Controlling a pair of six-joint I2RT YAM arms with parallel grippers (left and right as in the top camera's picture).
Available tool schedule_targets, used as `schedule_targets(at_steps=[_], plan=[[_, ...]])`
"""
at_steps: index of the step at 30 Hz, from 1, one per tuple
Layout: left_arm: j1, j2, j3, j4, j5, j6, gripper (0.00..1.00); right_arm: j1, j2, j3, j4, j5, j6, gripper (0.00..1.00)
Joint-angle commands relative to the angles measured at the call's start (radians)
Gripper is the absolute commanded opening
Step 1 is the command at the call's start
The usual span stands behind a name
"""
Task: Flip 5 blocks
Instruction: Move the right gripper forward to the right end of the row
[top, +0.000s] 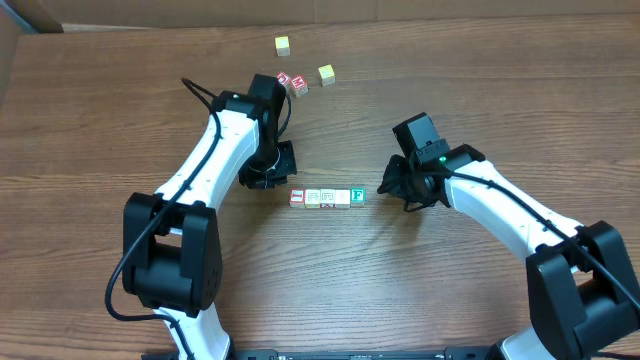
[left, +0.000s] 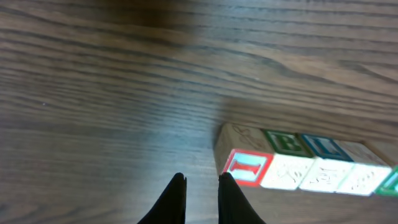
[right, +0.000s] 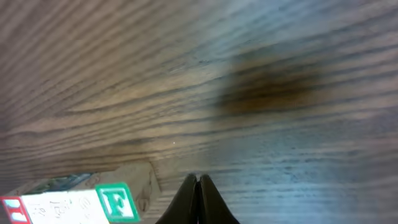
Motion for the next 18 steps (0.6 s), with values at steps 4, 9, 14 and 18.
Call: schedule_targets(at_steps=[4,9,14,18], plan=[[-0.001,-0.006,-0.051,0.059,-0.017,-0.017,0.04,0.042,0.014,-0.041,0.093,0.015,0.013,0.04],[-0.001,-0.006,-0.074,0.083,-0.018,-0.016,0.04,0.099,0.056,-0.041,0.143,0.055,0.012,0.04],[-0.001,-0.006,-0.092,0.090,-0.024,-0.013,0.04,0.126,0.064,-0.041,0.161,0.116,0.012,0.04],[-0.002,-0.006,-0.101,0.090,-0.024,-0.013,0.04,0.126,0.064,-0.041,0.166,0.114,0.012,0.04]])
